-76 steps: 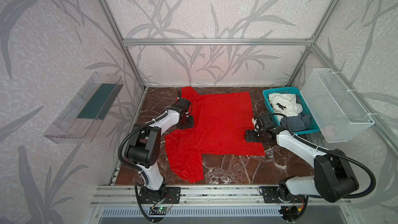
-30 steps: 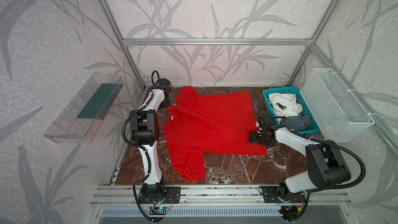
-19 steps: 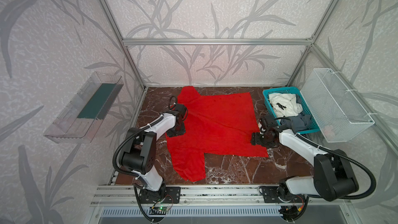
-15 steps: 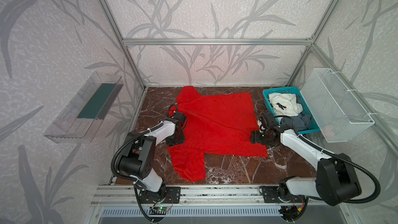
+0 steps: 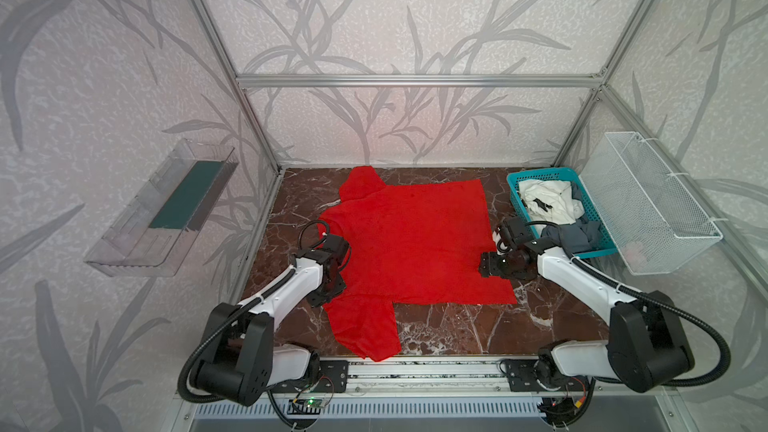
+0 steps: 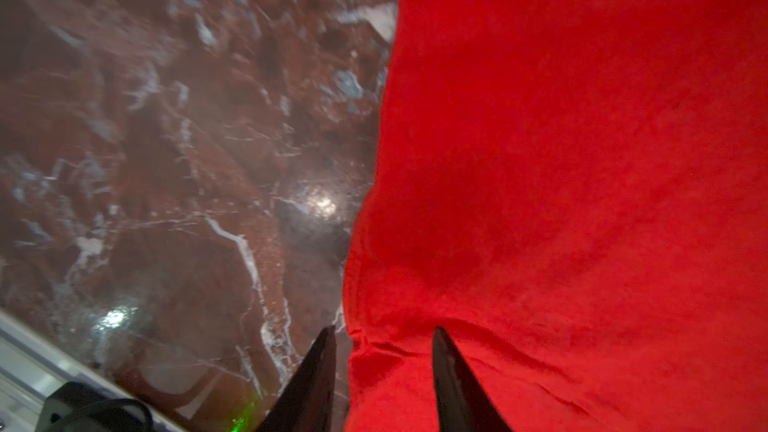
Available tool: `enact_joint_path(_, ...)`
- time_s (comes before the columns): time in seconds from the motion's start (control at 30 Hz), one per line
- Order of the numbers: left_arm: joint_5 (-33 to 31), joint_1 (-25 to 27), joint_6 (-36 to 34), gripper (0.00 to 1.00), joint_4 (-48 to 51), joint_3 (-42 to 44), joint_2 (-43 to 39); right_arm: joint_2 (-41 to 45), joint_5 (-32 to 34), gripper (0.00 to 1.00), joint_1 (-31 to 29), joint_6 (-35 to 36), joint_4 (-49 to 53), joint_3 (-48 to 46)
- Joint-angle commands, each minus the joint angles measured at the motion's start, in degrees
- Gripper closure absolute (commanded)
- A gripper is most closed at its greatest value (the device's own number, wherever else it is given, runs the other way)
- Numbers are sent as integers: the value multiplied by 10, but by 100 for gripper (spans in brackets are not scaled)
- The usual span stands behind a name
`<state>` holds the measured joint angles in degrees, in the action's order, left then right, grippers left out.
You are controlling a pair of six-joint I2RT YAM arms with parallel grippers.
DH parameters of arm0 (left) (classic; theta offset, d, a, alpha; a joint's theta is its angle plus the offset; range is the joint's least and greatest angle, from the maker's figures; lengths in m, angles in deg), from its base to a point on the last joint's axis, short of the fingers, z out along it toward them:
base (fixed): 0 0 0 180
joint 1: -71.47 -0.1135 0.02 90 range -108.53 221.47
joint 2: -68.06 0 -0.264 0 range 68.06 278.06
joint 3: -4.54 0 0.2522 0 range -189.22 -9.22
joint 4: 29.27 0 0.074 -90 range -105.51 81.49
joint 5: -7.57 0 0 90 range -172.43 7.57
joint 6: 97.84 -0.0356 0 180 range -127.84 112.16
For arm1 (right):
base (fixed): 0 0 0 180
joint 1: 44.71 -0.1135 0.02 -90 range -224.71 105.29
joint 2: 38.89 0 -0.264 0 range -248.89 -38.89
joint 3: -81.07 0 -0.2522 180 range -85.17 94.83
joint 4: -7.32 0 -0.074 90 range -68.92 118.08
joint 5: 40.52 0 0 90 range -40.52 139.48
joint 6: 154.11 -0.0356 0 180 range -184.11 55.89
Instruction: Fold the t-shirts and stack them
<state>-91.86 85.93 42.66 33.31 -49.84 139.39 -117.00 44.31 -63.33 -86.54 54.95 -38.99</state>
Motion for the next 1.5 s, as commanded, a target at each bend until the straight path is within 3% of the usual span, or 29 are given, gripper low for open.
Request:
enact_joint_path(0.0,14,3,-28,60,13,-31,-45,-2,-6,18,-16,5,-3,5)
enact_joint_path(0.07,82,15,-57,60,-10,-27,-60,0,-8,18,-31,7,-3,11)
enact_joint_path(0.2,120,25,-76,58,-48,-21,-46,-11,-8,18,-55,5,-37,16)
enact_joint_path(0.27,108,25,-99,58,-84,-42,-22,-35,-16,18,-54,7,-50,30)
enact_joint_path(0.4,17,16,-133,58,-107,-126,77,-97,-5,18,-55,6,-39,76)
enact_joint_path(0.57,50,-13,-168,58,-138,-205,226,-141,9,18,-56,-12,-58,76)
enact_joint_path(0.73,70,-14,-151,58,-167,-188,281,-145,13,18,-56,-35,-71,35)
enact_joint_path(0.97,101,-12,-122,58,-154,-95,260,-115,-3,22,-67,-55,-54,-19)
enact_joint_path(1.2,141,-12,-103,58,-79,-24,175,-37,4,25,-80,-85,-1,-76)
enact_joint_path(1.33,162,-13,-152,58,-51,-64,111,29,17,25,-80,-83,58,-71)
enact_joint_path(1.4,170,-14,-214,58,-40,-130,98,47,33,24,-80,-61,93,-24)
enact_joint_path(1.47,139,-21,-248,58,-31,-207,111,47,56,24,-80,-39,91,26)
